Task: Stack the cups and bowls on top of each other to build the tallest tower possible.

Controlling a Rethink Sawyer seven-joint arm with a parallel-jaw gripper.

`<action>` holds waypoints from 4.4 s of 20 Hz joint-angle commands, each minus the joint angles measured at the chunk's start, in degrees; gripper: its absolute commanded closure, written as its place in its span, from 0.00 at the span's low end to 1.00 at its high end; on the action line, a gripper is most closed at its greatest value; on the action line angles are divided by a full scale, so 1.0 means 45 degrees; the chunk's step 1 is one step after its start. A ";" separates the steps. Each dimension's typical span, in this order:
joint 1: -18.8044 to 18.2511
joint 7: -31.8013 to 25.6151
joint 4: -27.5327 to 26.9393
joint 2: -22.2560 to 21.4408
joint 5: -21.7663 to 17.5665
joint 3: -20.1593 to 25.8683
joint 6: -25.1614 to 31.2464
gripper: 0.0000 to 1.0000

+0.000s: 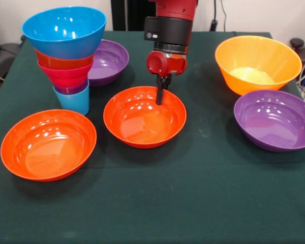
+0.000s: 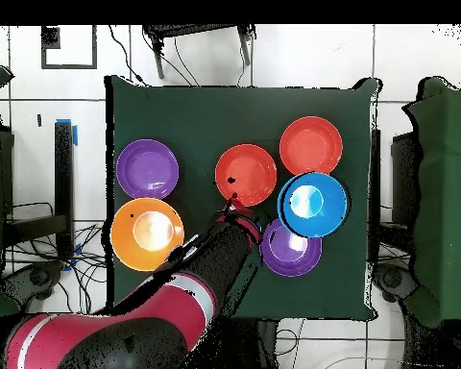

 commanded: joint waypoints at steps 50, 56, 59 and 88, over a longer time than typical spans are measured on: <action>0.0552 0.2110 0.3505 -0.0504 0.3252 0.1877 -0.1799 1.00; 0.1147 0.2182 0.4495 -0.0964 0.3908 0.1474 -0.2118 1.00; 0.1403 0.2131 0.4865 -0.1452 0.4046 0.1286 -0.1850 1.00; 0.1335 0.1192 0.8179 -0.7535 0.2803 0.1324 0.1886 1.00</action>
